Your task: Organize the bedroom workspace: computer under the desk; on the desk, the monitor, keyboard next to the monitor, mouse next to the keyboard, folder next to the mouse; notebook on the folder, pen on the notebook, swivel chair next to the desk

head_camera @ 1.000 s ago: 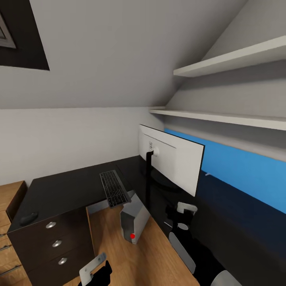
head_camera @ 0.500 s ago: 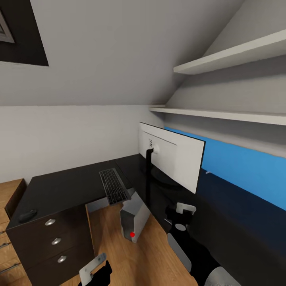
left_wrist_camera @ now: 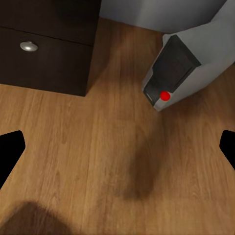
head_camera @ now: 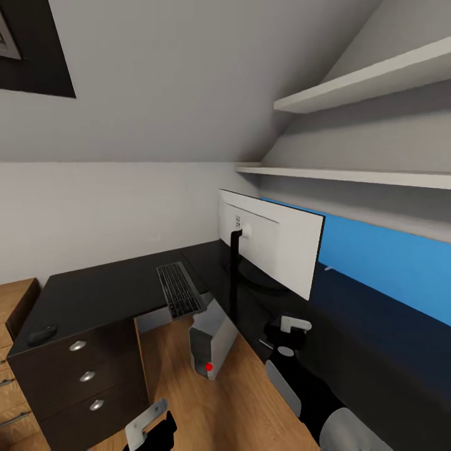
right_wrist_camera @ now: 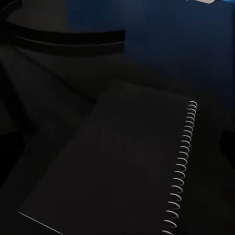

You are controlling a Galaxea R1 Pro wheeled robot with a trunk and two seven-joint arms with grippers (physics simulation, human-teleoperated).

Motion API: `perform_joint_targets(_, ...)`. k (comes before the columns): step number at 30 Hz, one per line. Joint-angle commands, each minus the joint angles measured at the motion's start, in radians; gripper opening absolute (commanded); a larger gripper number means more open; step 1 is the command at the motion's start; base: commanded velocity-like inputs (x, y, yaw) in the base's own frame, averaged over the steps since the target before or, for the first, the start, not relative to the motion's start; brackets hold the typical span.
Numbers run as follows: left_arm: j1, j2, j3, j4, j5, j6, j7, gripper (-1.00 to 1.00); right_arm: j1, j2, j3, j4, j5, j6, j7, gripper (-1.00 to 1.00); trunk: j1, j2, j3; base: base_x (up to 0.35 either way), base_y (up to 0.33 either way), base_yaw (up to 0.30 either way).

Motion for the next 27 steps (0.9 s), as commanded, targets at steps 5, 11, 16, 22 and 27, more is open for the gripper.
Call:
perform_joint_targets(5, 0.0, 0.0, 0.0, -0.002, 0.0, 0.009, 0.004, 1.0, -0.01, -0.002, -0.035, 0.013, -0.003, 0.007, -0.007, 1.0, 0.019, -0.036, -0.017, 0.0, 0.0, 0.0)
perform_joint_targets(11, 0.0, 0.0, 0.0, -0.002, 0.0, 0.009, 0.004, 1.0, -0.017, -0.005, -0.072, 0.019, -0.002, 0.008, 0.004, 1.0, 0.042, -0.078, -0.036, 0.0, 0.0, 0.0)
perform_joint_targets(16, 0.0, 0.0, 0.0, -0.002, 0.001, 0.009, 0.004, 1.0, -0.055, -0.007, -0.082, 0.081, -0.003, 0.01, 0.015, 1.0, 0.061, -0.113, -0.051, 0.0, 0.0, 0.0)
perform_joint_targets(22, 0.0, 0.0, 0.0, -0.002, 0.0, 0.009, 0.004, 1.0, -0.095, -0.006, -0.102, 0.151, -0.006, 0.013, 0.024, 1.0, 0.084, -0.155, -0.07, 0.0, 0.0, 0.0)
perform_joint_targets(27, 0.0, 0.0, -0.001, -0.002, 0.0, 0.009, 0.004, 1.0, -0.101, -0.005, -0.114, 0.159, -0.006, 0.027, 0.038, 1.0, 0.104, -0.19, -0.086, 0.0, 0.0, 0.0)
